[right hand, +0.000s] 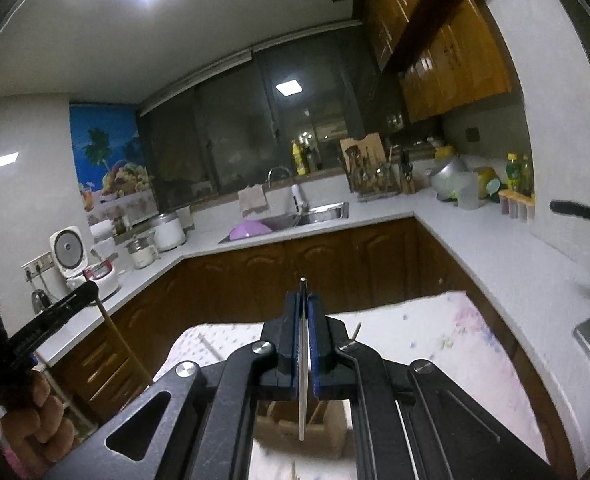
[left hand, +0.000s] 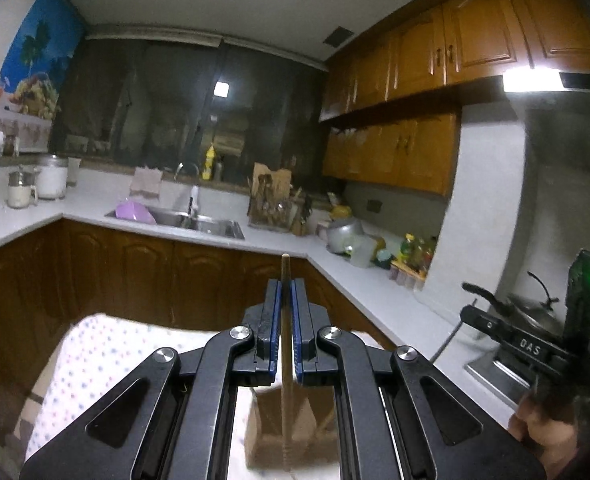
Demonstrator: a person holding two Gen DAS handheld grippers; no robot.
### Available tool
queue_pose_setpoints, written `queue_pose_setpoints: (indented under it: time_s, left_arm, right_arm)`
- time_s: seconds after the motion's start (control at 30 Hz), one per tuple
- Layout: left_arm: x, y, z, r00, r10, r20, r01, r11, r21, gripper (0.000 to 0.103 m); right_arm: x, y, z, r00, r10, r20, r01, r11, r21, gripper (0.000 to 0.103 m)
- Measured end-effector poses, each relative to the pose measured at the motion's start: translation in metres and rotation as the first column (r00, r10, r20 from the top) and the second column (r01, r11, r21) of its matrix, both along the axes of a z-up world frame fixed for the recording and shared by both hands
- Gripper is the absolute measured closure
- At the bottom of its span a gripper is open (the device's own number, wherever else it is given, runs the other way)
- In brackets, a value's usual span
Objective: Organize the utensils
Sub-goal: 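Lift both chopsticks and lower them into the wooden holder, then open both tools to release the chopsticks inside the holder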
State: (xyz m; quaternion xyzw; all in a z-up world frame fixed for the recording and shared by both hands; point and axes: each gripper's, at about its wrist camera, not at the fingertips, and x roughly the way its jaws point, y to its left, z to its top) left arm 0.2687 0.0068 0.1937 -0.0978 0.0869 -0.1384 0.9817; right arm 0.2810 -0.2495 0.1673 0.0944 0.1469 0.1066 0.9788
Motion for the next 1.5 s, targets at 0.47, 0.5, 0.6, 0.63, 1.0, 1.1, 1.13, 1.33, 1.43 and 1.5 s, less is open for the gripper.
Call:
queue_pose_setpoints:
  time_s: [0.47, 0.5, 0.6, 0.63, 1.0, 1.1, 1.13, 1.33, 1.43, 1.5]
  left_arm:
    - [0.070, 0.001, -0.061, 0.992, 0.107, -0.061, -0.112, 0.990, -0.091, 0.099]
    - [0.071, 0.002, -0.067, 0.991, 0.114, -0.070, -0.120, 0.988, -0.095, 0.099]
    - [0.078, 0.004, -0.086, 0.987, 0.118, -0.107, -0.130, 0.986, -0.108, 0.099]
    - [0.080, 0.003, -0.094, 0.986, 0.116, -0.123, -0.129, 0.986, -0.106, 0.099]
    - [0.090, -0.021, -0.125, 0.980, 0.080, -0.183, -0.084, 0.996, -0.015, 0.098]
    - [0.091, -0.019, -0.123, 0.978, 0.072, -0.195, -0.077, 0.997, -0.020, 0.098]
    - [0.092, -0.018, -0.123, 0.978, 0.066, -0.199, -0.072, 0.997, -0.021, 0.098]
    - [0.092, -0.020, -0.122, 0.977, 0.070, -0.200, -0.071, 0.997, -0.001, 0.097]
    - [0.093, -0.021, -0.121, 0.976, 0.065, -0.209, -0.066, 0.998, 0.001, 0.097]
    - [0.094, -0.021, -0.121, 0.974, 0.060, -0.221, -0.061, 0.998, 0.003, 0.097]
  right_arm:
    - [0.056, -0.012, -0.052, 0.996, -0.051, -0.077, 0.054, 0.998, 0.039, 0.099]
    - [0.058, -0.012, -0.060, 0.995, -0.049, -0.089, 0.053, 0.998, 0.045, 0.099]
    - [0.065, -0.010, -0.074, 0.992, -0.042, -0.118, 0.049, 0.998, 0.050, 0.099]
    - [0.067, -0.011, -0.076, 0.991, -0.041, -0.125, 0.048, 0.998, 0.052, 0.099]
    - [0.080, -0.002, -0.093, 0.982, -0.020, -0.189, 0.029, 0.999, 0.045, 0.099]
    - [0.079, -0.003, -0.094, 0.981, -0.018, -0.191, 0.027, 0.999, 0.041, 0.099]
    - [0.080, -0.003, -0.094, 0.981, -0.019, -0.193, 0.028, 0.999, 0.044, 0.099]
    - [0.082, -0.005, -0.094, 0.980, -0.018, -0.198, 0.028, 0.999, 0.046, 0.099]
    - [0.082, -0.004, -0.094, 0.980, -0.018, -0.198, 0.027, 0.999, 0.044, 0.098]
    - [0.082, -0.005, -0.095, 0.979, -0.013, -0.203, 0.024, 0.999, 0.048, 0.093]
